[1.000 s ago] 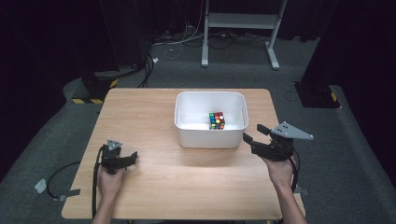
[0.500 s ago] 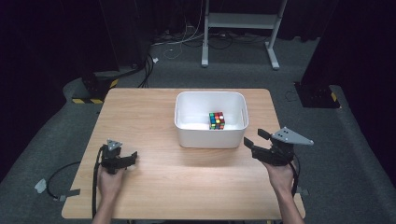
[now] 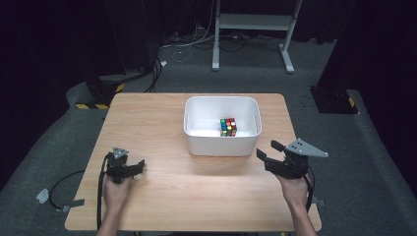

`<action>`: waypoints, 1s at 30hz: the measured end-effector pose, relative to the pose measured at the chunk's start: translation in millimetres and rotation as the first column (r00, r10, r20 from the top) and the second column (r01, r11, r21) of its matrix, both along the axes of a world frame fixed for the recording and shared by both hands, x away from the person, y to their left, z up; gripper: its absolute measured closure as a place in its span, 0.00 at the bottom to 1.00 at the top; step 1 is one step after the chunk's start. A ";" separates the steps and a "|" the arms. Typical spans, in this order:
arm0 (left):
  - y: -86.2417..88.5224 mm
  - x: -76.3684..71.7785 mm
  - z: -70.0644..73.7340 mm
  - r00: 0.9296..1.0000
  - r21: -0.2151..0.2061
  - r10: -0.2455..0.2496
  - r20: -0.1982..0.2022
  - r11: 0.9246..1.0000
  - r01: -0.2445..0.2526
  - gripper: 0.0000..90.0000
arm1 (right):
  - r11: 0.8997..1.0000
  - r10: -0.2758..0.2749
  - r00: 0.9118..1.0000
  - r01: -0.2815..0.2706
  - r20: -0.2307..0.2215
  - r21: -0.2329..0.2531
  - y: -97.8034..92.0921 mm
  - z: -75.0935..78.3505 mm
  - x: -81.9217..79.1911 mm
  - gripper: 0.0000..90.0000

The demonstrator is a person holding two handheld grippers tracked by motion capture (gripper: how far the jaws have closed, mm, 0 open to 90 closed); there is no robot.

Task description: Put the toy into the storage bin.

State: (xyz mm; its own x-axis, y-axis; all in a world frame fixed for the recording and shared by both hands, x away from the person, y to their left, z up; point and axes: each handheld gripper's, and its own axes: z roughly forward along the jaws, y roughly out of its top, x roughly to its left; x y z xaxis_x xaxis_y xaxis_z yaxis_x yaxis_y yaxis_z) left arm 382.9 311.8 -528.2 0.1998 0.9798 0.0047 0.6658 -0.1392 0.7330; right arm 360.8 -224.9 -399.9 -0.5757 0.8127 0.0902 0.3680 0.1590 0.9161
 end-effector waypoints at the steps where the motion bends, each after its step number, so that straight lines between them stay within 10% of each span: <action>1: 0.0 0.0 0.0 1.000 0.000 0.000 0.000 1.000 0.000 0.20 | 1.000 -0.001 1.000 0.001 -0.006 0.005 0.0 -1.5 0.0 0.37; 30: 0.0 0.0 0.0 1.000 0.000 0.000 0.000 1.000 0.000 0.20 | 1.000 -0.021 0.999 0.021 -0.029 -0.005 0.1 -20.8 -2.7 0.37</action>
State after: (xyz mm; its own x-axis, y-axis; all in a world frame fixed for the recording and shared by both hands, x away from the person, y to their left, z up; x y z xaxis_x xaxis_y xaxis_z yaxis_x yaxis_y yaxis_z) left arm 382.9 311.8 -528.2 0.1996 0.9799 0.0047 0.6657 -0.1391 0.7331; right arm 358.1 -224.8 -420.7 -0.5559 0.8248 0.1032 0.3978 0.1550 0.9043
